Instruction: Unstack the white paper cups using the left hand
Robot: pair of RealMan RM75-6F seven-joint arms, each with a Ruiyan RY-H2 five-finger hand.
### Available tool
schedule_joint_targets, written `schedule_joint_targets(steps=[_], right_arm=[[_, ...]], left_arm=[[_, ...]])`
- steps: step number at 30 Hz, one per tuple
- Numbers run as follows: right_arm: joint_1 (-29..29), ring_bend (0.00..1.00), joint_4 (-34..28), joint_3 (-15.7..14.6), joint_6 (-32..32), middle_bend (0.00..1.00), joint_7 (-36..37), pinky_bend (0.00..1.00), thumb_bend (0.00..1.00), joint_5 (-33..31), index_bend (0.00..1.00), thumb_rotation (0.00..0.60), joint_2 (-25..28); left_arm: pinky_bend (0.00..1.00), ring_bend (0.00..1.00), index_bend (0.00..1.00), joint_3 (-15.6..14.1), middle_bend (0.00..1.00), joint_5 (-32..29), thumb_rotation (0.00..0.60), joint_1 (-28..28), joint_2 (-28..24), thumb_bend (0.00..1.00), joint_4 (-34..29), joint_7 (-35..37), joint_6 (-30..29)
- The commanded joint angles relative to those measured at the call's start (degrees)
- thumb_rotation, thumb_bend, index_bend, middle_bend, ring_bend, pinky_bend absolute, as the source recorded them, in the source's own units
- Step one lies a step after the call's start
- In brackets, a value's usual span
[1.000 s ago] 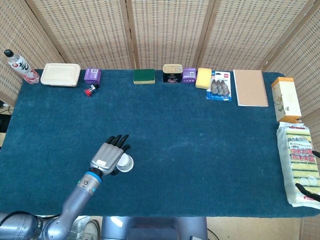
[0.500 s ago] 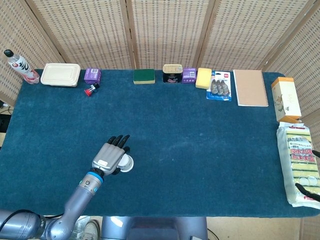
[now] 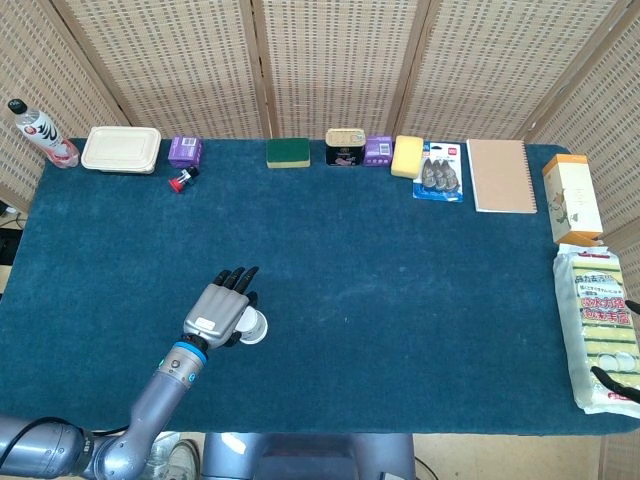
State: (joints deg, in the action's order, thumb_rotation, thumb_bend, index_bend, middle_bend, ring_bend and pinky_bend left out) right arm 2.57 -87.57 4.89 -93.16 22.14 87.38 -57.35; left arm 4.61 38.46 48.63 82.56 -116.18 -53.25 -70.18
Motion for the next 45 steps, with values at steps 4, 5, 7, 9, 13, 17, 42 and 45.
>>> schedule_joint_targets(steps=[4,5,7,9,13,17,42,45], right_arm=[[0.02,0.0,-0.01,0.01,-0.05,0.02,0.09,0.0,0.16,0.0,0.15,0.6,0.03],[0.02,0.0,0.0,0.01,-0.06,0.02,0.08,0.0,0.16,0.01,0.15,0.6,0.03],[0.01,0.0,0.0,-0.01,-0.05,0.02,0.08,0.0,0.16,0.05,0.15,0.6,0.02],[0.01,0.0,-0.03,-0.01,-0.05,0.02,0.1,0.0,0.16,0.05,0.15,0.6,0.04],[-0.01,0.0,-0.07,-0.02,-0.07,0.02,0.01,0.0,0.16,0.11,0.15,0.6,0.01],[0.04,0.0,-0.17,-0.12,-0.2,0.02,-0.21,0.0,0.16,0.32,0.15,0.6,-0.01],[-0.4,0.0,-0.85,-0.63,0.35,0.02,-2.43,0.0,0.16,1.03,0.15,0.6,-0.46],[-0.42,0.0,-0.86,-0.61,0.37,0.02,-2.35,0.0,0.16,0.96,0.15,0.6,-0.43]], left_arm=[[0.09,0.0,0.38,-0.18,0.0,-0.14,0.6,0.27,-0.08,0.24,-0.29,0.12,-0.4],[0.09,0.0,0.38,-0.16,0.0,-0.13,0.6,0.3,-0.2,0.24,-0.51,0.19,-0.56],[0.09,0.0,0.38,-0.13,0.0,-0.02,0.6,0.34,-0.57,0.24,-1.09,0.21,-0.95],[0.09,0.0,0.38,-0.08,0.0,0.07,0.6,0.3,-1.15,0.24,-1.99,0.29,-1.4],[0.09,0.0,0.38,0.18,0.0,1.03,0.6,0.05,-3.72,0.24,-5.63,0.27,-3.26],[0.09,0.0,0.38,0.33,0.0,2.78,0.6,-0.53,-7.52,0.24,-10.28,0.59,-4.98],[0.09,0.0,0.38,-2.42,0.0,10.47,0.6,-7.11,-20.58,0.25,-5.51,20.03,4.55],[0.09,0.0,0.38,-3.1,0.0,10.72,0.6,-7.24,-18.81,0.24,-3.19,20.2,5.53]])
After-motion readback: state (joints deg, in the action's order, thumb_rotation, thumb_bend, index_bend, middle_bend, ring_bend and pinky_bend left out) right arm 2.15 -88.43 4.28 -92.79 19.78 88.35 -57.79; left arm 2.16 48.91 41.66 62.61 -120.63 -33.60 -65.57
